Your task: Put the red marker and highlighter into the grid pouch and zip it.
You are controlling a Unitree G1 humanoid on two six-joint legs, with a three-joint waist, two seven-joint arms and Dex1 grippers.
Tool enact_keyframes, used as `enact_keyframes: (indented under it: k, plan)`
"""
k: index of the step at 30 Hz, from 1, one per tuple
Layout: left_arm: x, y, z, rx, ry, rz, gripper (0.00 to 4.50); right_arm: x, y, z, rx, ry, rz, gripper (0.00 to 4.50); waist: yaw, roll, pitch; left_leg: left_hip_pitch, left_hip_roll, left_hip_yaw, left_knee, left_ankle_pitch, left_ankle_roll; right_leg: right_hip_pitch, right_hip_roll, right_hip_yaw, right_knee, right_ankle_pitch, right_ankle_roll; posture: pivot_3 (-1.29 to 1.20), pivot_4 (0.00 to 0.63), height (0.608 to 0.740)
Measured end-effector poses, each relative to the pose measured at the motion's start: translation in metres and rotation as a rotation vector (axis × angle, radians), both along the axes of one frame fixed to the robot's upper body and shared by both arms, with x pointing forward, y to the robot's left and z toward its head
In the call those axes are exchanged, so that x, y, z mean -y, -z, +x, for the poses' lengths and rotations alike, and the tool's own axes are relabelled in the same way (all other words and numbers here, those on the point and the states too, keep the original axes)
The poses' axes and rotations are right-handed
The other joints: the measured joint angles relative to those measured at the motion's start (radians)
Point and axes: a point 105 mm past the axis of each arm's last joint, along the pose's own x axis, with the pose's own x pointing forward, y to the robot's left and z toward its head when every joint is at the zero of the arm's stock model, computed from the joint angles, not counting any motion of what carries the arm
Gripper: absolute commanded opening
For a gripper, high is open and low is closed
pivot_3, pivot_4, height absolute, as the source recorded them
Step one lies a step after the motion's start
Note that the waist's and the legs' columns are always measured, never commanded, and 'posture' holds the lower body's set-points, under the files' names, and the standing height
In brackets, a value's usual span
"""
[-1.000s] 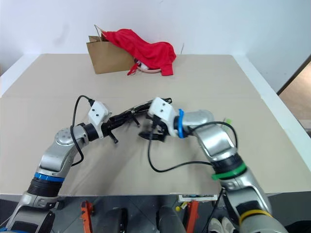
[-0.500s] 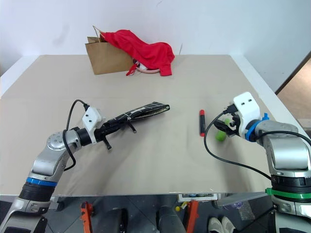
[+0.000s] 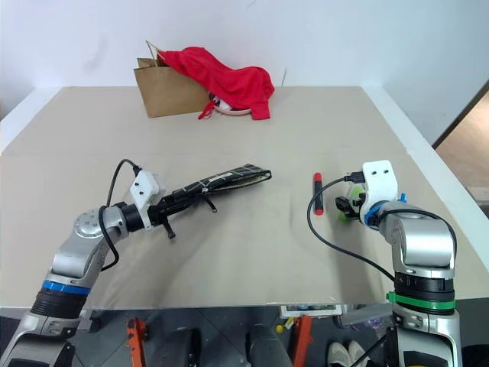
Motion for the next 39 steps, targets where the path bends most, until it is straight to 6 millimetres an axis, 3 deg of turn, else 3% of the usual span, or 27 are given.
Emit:
enact_keyframes:
  k: [5,15,23,27,30,31,39]
  plan:
    - [0.0,0.002,-0.001,-0.007,-0.006,-0.006,0.0,0.003,0.008,-0.001,-0.009,0.037,0.005,3.79,0.0,0.0,0.0,0.001,0.0,0.0,0.0,0.0,0.0,0.001,0.0,0.0,0.0,0.0,0.0,0.0,0.15,0.74]
    - [-0.003,0.001,-0.001,-0.001,-0.014,-0.012,0.0,-0.014,0.023,0.004,-0.016,0.052,0.073,3.79,0.0,-0.002,-0.002,0.003,0.001,0.0,0.0,0.0,0.0,0.003,0.0,0.0,0.0,0.0,-0.001,0.0,0.15,0.74]
    - [-0.004,0.001,-0.001,0.004,-0.015,-0.02,0.0,-0.014,0.023,0.009,-0.006,0.046,0.065,3.79,-0.001,-0.003,-0.002,0.004,0.001,0.001,0.0,0.0,0.0,0.003,0.001,0.001,0.0,0.002,-0.001,0.0,0.15,0.74]
    - [-0.005,0.002,-0.001,0.002,-0.016,-0.02,0.0,-0.015,0.026,0.01,-0.003,0.041,0.061,2.84,-0.001,-0.003,-0.002,0.005,0.001,0.001,0.001,0.0,0.0,0.004,0.001,0.001,0.0,0.002,0.0,0.0,0.15,0.74]
    - [-0.005,0.002,0.0,0.004,-0.015,-0.021,0.0,-0.014,0.027,0.011,0.008,0.035,0.057,1.73,-0.001,-0.003,-0.002,0.005,0.001,0.001,0.001,0.0,0.0,0.004,0.0,0.001,-0.001,0.002,0.0,0.0,0.15,0.74]
    - [-0.005,0.002,0.0,0.003,-0.016,-0.021,0.0,-0.014,0.027,0.011,0.01,0.035,0.056,1.16,0.0,-0.003,-0.002,0.004,0.0,0.001,0.001,0.0,0.0,0.004,0.0,0.001,-0.001,0.002,0.0,0.0,0.15,0.74]
    - [-0.008,0.004,0.0,-0.004,-0.018,-0.021,0.0,-0.009,0.021,0.018,0.079,0.019,0.046,1.04,-0.001,-0.002,-0.001,0.004,0.0,0.002,0.0,0.0,0.0,0.003,0.0,0.003,-0.003,0.003,0.001,0.0,0.15,0.74]
